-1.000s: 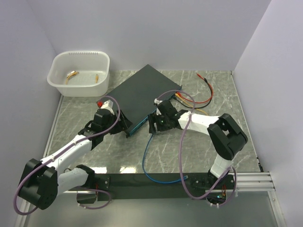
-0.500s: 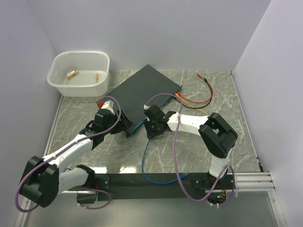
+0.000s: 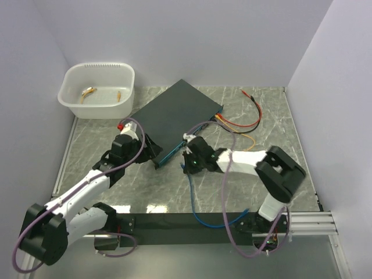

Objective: Insert the plug into the switch port

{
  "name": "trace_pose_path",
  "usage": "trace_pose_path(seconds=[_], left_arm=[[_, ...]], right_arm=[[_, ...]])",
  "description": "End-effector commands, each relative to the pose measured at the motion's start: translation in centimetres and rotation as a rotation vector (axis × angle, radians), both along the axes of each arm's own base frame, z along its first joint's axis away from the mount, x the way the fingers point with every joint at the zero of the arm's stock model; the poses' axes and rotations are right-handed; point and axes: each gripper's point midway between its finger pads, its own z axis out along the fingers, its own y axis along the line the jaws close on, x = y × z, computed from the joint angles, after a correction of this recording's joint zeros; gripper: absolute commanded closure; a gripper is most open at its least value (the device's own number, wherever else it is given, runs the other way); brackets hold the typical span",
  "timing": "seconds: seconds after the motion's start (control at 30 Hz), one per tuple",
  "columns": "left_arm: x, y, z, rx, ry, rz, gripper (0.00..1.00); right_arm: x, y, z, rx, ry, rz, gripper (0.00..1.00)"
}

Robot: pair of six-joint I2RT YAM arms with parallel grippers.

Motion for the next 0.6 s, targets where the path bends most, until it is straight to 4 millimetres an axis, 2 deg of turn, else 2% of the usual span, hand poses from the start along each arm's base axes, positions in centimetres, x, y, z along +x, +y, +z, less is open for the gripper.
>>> trace_pose_path(seconds=[0.0, 0.07, 0.1, 0.13, 0.17, 0.23, 0.27, 0.3, 0.43, 0.57], left_arm=[[-0.4, -1.2, 2.9, -0.089, -0.106, -0.058, 0.24], [-1.0, -2.2, 4.2, -0.159, -0.146, -0.110, 0.25], [-1.2, -2.5, 4.6, -0.183, -0.159, -0.127, 0.25], [-1.7, -3.2, 5.2, -0.218, -0.169, -0.167, 0.25], [-1.9, -3.4, 5.3, -0.248, -0.162, -0.172, 0.25], [-2.4, -3.9, 7.3, -0.315, -0.221, -0.201, 0.26], [-2.7, -3.9, 7.2, -0.346, -0.213, -0.195, 0.26], [-2.8, -4.0, 8.2, -0.374, -0.248, -0.202, 0.27], [-4.0, -4.2, 10.5, -0.448, -0.317, -0.245, 0.30], [-5.0, -4.6, 12.0, -0.480, -0.363, -0.304, 0.31]], right_arm=[[-0.1, 1.5, 6.0, 0.212, -0.178, 0.086, 1.00], [-1.3, 1.4, 7.0, 0.279, -0.207, 0.133, 1.00], [-1.7, 1.5, 8.6, 0.325, -0.241, 0.156, 1.00], [-2.1, 1.6, 9.2, 0.355, -0.254, 0.179, 1.00], [-2.4, 1.9, 10.3, 0.395, -0.283, 0.200, 1.00], [-3.8, 1.9, 11.8, 0.462, -0.296, 0.253, 1.00], [-4.1, 2.0, 12.4, 0.491, -0.310, 0.271, 1.00], [-4.6, 2.0, 13.4, 0.525, -0.315, 0.290, 1.00], [-5.4, 2.3, 15.0, 0.594, -0.333, 0.322, 1.00], [-5.8, 2.5, 15.8, 0.633, -0.341, 0.346, 1.00]])
